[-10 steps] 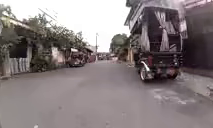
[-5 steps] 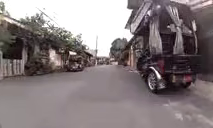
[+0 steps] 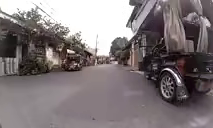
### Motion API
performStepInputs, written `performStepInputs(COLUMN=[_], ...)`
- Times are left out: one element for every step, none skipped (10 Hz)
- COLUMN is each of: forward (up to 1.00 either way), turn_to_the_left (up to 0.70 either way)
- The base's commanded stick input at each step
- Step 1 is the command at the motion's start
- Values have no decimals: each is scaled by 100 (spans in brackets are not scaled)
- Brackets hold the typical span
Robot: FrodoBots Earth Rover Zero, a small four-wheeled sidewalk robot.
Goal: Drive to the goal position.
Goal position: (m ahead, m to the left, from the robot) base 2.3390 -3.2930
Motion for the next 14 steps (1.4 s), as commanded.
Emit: performStepInputs(forward=[100,100,100,100,100,100,100,100,100,100,100,100,100,100], turn_to_the_left=[0,0,0,0,0,0,0,0,0,0,0,0,0,0])
